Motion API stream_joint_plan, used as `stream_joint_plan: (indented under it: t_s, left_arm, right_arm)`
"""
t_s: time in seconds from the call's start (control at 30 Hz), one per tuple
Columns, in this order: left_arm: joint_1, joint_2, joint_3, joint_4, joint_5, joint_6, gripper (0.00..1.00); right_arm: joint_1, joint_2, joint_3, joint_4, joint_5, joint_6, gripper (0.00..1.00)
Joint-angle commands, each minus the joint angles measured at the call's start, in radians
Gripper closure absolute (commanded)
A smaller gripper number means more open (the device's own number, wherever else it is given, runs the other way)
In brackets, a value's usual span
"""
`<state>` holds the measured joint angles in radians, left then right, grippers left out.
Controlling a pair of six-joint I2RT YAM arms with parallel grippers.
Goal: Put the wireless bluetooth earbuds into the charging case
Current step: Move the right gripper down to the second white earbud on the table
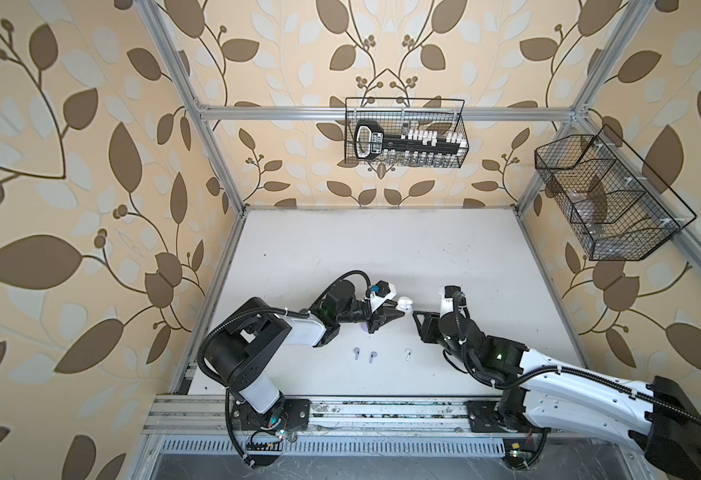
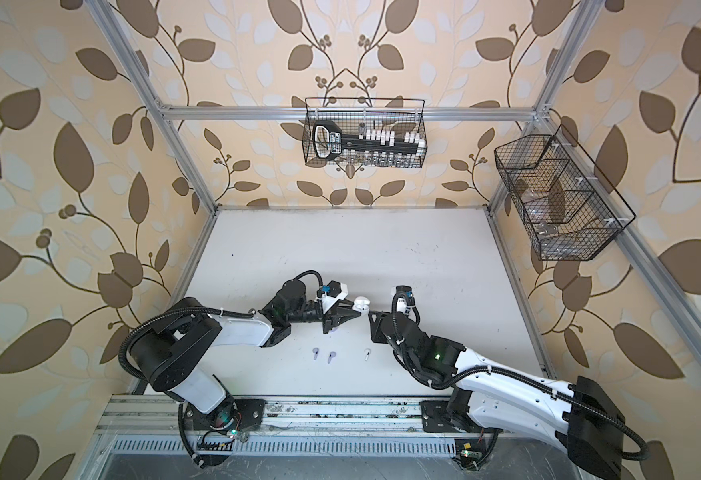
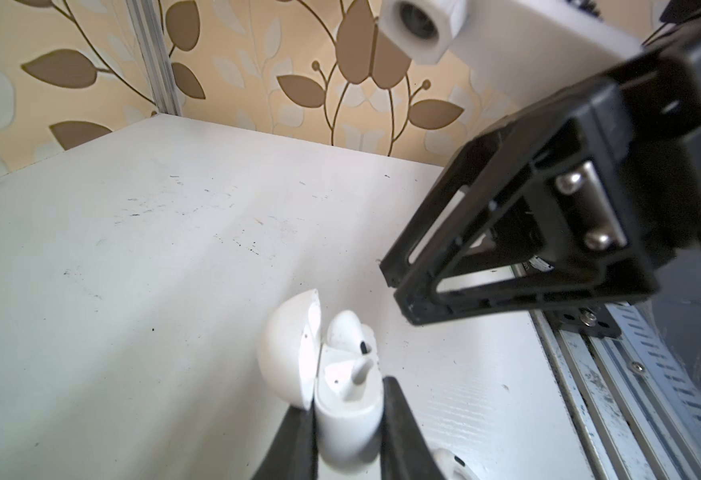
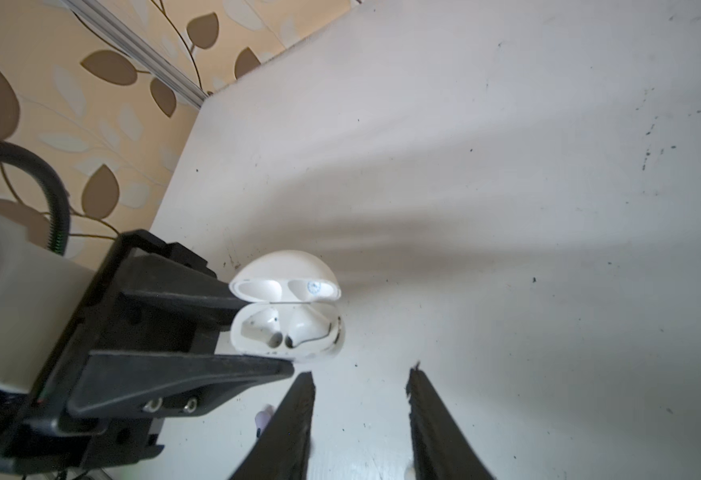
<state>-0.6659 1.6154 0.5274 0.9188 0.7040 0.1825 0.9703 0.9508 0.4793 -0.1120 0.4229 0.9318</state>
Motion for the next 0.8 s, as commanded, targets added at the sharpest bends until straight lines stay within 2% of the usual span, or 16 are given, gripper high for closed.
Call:
stream_joint_plan:
  t_s: [0.0, 0.3, 0.53, 0.77]
  left_arm:
    - [0.005, 0.003, -0.029, 0.097, -0.019, 0.093, 1.0]
    - [0.005, 0.013, -0.051, 0.142, -0.035, 0.14, 1.0]
    - [0.005, 0.014, -0.052, 0.152, -0.011, 0.115, 1.0]
    - [0.005, 0.014, -0.049, 0.16, -0.009, 0.094, 1.0]
  right_arm:
    - [0.025, 0.019, 0.034, -0.083, -0.039, 0.038, 0.61]
    - [0.073, 0.144, 0.092, -0.196, -0.097, 0.072, 0.61]
    - [0.11, 0.3, 0.125, -0.203, -0.137, 0.1, 0.61]
    - [0.125, 0.354, 0.135, -0.217, -0.135, 0.117, 0.61]
